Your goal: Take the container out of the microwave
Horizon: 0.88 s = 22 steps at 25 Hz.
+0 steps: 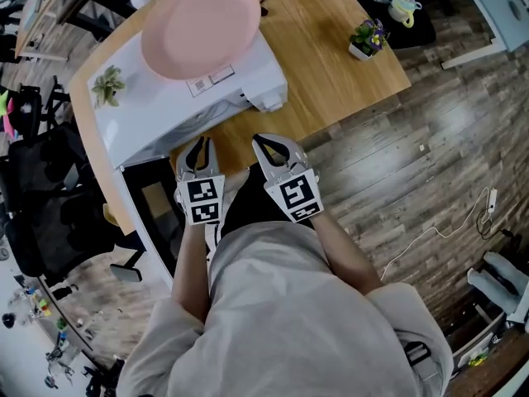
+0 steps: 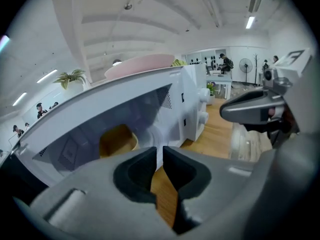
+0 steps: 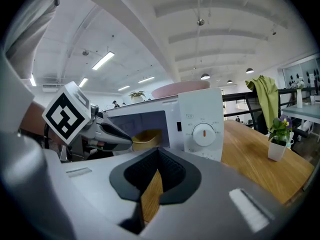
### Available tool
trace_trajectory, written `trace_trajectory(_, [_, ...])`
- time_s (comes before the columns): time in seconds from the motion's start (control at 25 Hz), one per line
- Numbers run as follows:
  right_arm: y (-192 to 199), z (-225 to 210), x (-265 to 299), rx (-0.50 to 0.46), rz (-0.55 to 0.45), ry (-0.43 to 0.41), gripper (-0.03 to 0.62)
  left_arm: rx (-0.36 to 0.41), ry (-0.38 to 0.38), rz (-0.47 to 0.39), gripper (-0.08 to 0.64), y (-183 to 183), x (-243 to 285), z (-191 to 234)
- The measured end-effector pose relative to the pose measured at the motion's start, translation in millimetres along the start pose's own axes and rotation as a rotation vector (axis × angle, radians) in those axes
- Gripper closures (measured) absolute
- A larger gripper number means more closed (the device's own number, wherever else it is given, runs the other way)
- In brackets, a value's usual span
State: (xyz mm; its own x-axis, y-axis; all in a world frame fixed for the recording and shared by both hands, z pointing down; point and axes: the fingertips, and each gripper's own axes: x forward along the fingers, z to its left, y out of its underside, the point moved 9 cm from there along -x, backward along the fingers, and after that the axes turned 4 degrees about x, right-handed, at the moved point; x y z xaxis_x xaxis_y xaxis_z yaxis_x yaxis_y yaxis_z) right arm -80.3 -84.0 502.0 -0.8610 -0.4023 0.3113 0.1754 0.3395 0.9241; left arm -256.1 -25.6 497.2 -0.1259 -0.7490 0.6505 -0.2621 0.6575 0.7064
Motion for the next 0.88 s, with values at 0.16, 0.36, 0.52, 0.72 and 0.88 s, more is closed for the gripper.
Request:
trace_trajectory(0.16, [1, 3, 9, 0.001, 0.012, -0.01, 0.581, 0.011, -0.016, 0.032, 0.517, 1, 10, 7])
trace_trajectory(0.36, [1, 7, 19, -0.001, 0.017, -0.021, 0.581, 0.063, -0.027, 0.046, 0.517, 4, 21, 14])
trace_trajectory(0.52, [3, 6, 23, 0.005, 0.025, -0.014, 0.581, 0.155, -0.062, 0.075, 0.514, 5, 34, 21])
trace_trajectory(0.72, [4, 3, 26, 0.009, 0.033, -0.008, 0.581, 0.243, -0.104, 0.11, 0.512, 7, 47, 31])
trace_trajectory(0.88, [5, 1, 27, 0.011, 0.041, 0.0, 0.581, 0.32, -0.124, 0.135, 0.509, 8, 57, 35])
